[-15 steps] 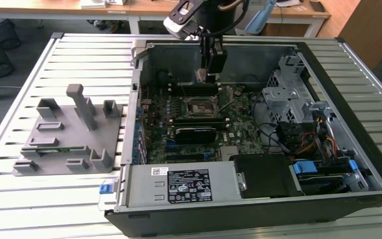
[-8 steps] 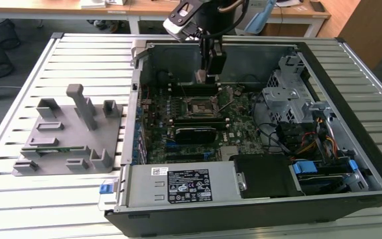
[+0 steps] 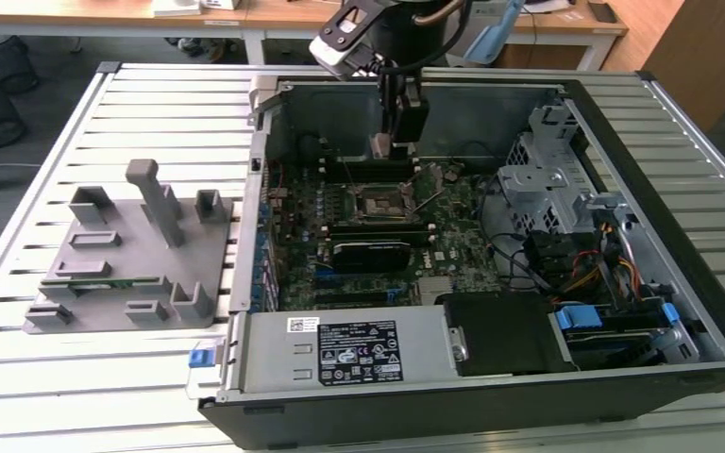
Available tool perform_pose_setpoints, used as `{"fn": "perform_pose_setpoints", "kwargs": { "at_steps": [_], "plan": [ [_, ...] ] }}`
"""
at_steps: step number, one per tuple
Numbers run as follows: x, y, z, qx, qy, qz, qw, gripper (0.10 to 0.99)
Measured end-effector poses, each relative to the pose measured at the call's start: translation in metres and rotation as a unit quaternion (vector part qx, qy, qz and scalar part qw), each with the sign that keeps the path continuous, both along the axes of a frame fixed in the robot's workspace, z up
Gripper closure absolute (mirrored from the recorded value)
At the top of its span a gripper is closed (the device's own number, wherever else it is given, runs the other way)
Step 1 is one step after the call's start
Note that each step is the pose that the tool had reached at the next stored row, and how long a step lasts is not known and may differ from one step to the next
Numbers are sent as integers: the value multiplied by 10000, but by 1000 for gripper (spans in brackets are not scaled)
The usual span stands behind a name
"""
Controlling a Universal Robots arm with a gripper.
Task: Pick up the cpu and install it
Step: 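Place the cpu into insertion slot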
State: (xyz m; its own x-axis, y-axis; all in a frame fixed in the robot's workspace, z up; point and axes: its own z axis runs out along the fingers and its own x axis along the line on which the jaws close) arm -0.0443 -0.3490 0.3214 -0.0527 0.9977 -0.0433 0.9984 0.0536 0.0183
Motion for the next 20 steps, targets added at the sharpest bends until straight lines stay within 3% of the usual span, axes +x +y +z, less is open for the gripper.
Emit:
{"fn": "perform_pose_setpoints", "kwargs": {
  "at_steps": [20],
  "plan": [
    [0,3,-44,-40,0,-86,10000,557]
  ]
}}
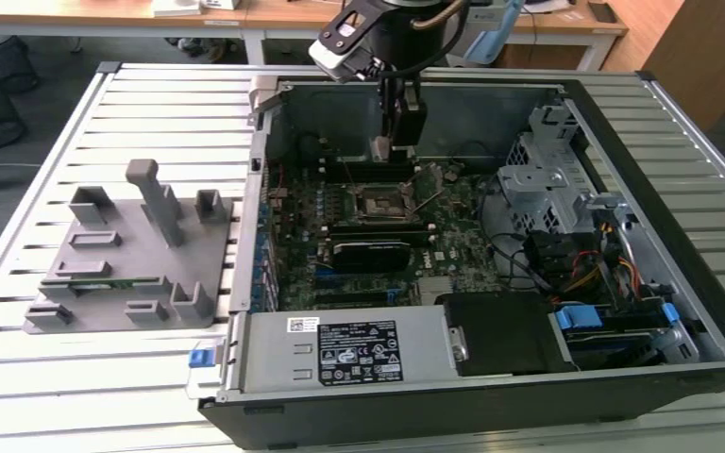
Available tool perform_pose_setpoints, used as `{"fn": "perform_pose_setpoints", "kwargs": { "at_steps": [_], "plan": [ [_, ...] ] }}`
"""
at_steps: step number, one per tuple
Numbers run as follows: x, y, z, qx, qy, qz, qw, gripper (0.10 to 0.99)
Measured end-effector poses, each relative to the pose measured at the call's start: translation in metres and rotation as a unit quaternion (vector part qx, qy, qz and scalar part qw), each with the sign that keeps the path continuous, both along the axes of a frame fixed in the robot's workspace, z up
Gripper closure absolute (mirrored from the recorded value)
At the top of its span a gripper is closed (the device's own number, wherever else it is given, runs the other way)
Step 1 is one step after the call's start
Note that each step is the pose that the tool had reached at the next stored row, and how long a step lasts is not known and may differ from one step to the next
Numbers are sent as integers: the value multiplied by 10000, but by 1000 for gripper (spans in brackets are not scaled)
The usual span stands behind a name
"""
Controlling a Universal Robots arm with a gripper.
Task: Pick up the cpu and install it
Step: 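Place the cpu into insertion slot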
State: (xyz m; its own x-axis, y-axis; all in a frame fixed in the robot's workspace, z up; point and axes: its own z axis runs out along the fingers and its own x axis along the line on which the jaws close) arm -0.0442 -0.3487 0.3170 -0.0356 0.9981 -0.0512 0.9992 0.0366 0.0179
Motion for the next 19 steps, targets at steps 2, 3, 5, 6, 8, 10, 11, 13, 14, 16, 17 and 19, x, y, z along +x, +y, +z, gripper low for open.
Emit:
{"fn": "perform_pose_setpoints", "kwargs": {
  "at_steps": [2,3,5,6,8,10,11,13,14,16,17,19],
  "plan": [
    [0,0,-4,-4,0,-8,10000,557],
    [0,0,-6,-5,0,-13,10000,557],
    [0,0,-11,-8,0,-22,10000,557],
    [0,0,-13,-10,0,-27,10000,557],
    [0,0,-17,-12,0,-35,10000,557],
    [0,0,-21,-14,0,-43,10000,557],
    [0,0,-23,-16,0,-47,10000,557],
    [0,1,-27,-18,0,-56,10000,557],
    [0,1,-29,-19,0,-61,10000,557],
    [0,0,-33,-20,0,-66,10000,557],
    [0,1,-36,-20,0,-68,10000,557],
    [0,0,-47,-21,-1,-72,10000,557]
  ]
}}
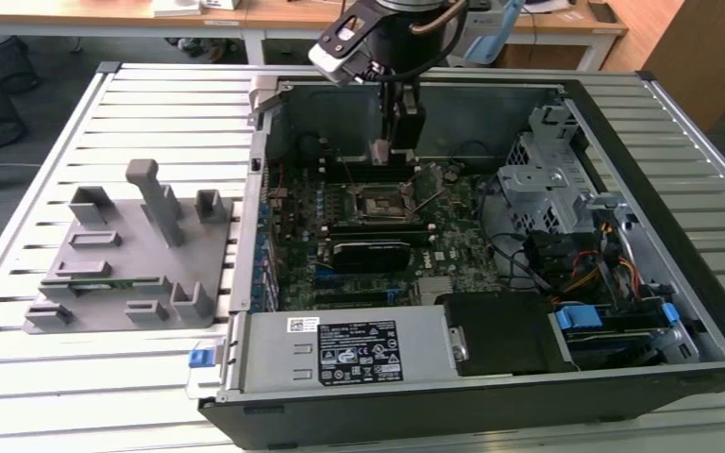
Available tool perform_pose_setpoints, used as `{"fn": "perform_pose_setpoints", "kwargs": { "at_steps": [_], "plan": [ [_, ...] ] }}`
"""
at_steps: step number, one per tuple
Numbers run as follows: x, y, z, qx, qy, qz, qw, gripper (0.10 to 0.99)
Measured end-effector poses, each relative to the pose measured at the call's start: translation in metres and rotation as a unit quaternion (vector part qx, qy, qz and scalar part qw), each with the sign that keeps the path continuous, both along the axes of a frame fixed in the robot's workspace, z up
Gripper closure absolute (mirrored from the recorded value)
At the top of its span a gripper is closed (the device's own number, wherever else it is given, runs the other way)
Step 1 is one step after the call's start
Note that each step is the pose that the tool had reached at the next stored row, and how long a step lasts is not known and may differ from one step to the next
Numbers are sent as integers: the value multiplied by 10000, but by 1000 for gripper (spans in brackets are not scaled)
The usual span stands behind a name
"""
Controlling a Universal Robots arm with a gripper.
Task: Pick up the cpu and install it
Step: 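Place the cpu into insertion slot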
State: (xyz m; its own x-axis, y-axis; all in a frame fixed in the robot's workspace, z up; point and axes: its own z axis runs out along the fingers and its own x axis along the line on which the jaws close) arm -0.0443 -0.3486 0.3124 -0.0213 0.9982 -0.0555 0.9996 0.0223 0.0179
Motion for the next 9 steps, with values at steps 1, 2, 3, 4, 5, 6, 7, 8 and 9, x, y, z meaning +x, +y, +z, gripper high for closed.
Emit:
{"fn": "perform_pose_setpoints", "kwargs": {
  "at_steps": [1,2,3,4,5,6,7,8,9],
  "plan": [
    [0,0,-9,-1,0,-1,10000,557],
    [0,0,-20,-1,1,-1,10000,557],
    [0,0,-32,-1,0,-1,10000,557],
    [0,0,-47,-1,1,-1,10000,557],
    [0,0,-62,-1,1,-2,10000,557],
    [0,0,-77,-1,0,-2,10000,557],
    [2,0,-93,-1,0,-2,10000,557],
    [4,0,-108,-1,0,-2,10000,557],
    [8,0,-121,-2,1,-1,10000,557]
  ]
}}
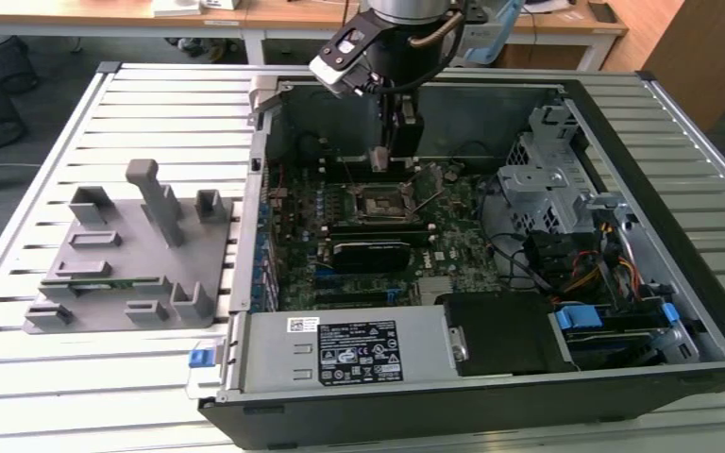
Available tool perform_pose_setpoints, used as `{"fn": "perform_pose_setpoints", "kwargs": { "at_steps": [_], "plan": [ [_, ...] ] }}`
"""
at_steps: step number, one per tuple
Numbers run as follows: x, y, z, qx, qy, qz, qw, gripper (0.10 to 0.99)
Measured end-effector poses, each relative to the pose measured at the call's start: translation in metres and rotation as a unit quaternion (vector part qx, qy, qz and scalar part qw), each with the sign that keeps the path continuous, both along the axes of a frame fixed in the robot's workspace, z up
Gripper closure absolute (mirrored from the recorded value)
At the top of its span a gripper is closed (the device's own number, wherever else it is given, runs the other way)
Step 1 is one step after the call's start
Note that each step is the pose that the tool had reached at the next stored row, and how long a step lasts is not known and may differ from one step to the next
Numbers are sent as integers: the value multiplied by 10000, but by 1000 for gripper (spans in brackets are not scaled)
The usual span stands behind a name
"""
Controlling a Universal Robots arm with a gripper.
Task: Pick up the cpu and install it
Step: 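Place the cpu into insertion slot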
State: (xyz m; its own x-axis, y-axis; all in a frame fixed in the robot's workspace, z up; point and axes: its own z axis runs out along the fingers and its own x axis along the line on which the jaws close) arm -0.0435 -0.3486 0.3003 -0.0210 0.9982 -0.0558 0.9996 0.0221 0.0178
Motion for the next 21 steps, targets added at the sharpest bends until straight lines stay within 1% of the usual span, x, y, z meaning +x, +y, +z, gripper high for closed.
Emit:
{"fn": "perform_pose_setpoints", "kwargs": {
  "at_steps": [3,7,10,11,17,21],
  "plan": [
    [32,1,-40,5,0,0,10000,557],
    [45,1,-100,52,0,-1,10000,557],
    [46,1,-136,103,-1,0,9999,557],
    [46,1,-148,108,-1,-1,9999,557],
    [47,4,-238,108,-3,1,9999,557],
    [47,21,-307,68,-2,0,10000,557]
  ]
}}
